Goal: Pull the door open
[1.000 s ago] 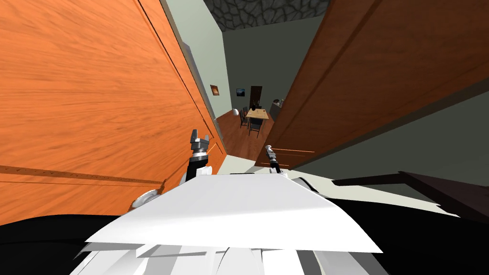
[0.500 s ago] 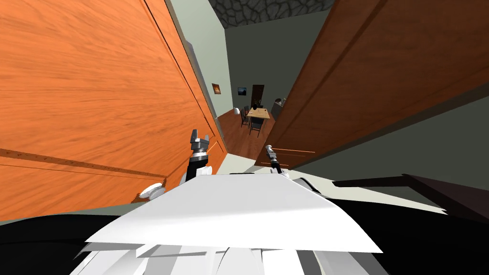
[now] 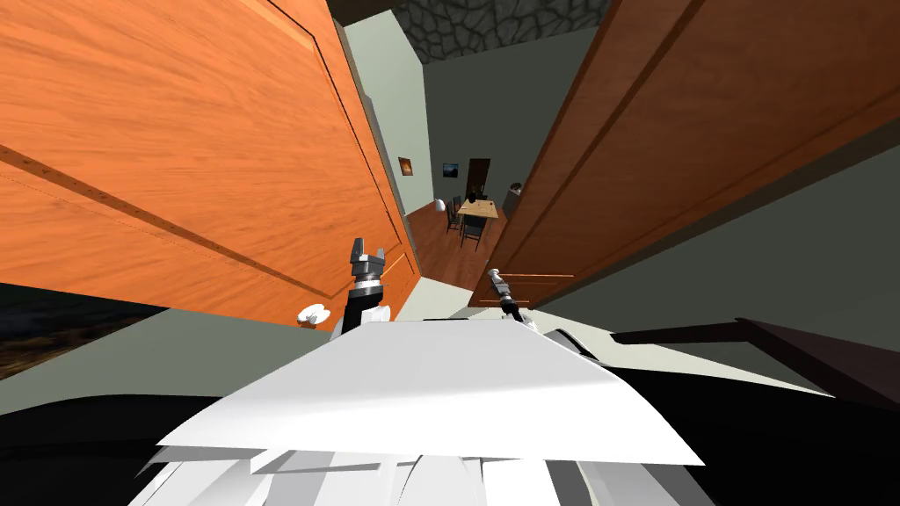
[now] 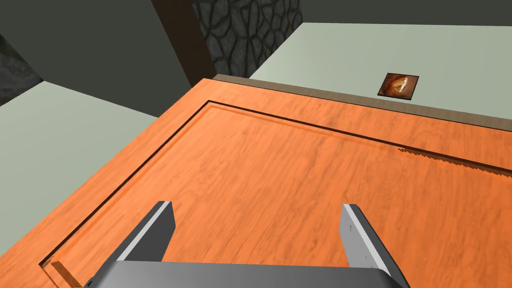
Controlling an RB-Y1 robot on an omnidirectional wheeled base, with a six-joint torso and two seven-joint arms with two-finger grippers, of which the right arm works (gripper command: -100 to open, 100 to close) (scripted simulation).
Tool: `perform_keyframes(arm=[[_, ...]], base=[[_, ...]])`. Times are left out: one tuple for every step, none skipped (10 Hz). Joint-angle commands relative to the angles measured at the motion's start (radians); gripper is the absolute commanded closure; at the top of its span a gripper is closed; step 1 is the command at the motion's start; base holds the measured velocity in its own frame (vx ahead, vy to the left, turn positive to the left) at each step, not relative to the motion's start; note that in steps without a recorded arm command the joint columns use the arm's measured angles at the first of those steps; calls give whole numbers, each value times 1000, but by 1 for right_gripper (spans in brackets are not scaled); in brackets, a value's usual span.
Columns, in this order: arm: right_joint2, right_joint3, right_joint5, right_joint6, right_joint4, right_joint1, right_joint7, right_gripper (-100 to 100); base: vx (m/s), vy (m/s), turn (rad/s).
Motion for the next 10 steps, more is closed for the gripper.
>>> perform_keyframes(arm=[[-20, 23, 13, -15, -20, 21, -33, 100], [-13, 14, 8, -7, -16, 17, -19, 100], [-28, 37, 23, -35, -18, 36, -45, 100], [-38, 48, 30, -52, -18, 44, -58, 100], [-49, 61, 38, -71, -19, 53, -73, 100], [-60, 73, 46, -90, -19, 63, -88, 100], [-71, 85, 54, -108, -19, 71, -102, 100], [-80, 95, 60, -123, -20, 79, -114, 100], [-89, 106, 67, -139, -20, 86, -126, 100], [-81, 101, 64, -127, -12, 76, -117, 100]], base=[[-206, -75, 100], [-93, -34, 23], [-169, -45, 90], [-223, -103, 127], [-216, -81, 114], [-225, -102, 85], [-237, -97, 97], [-207, -73, 67], [-186, -68, 54], [-88, -31, 6]])
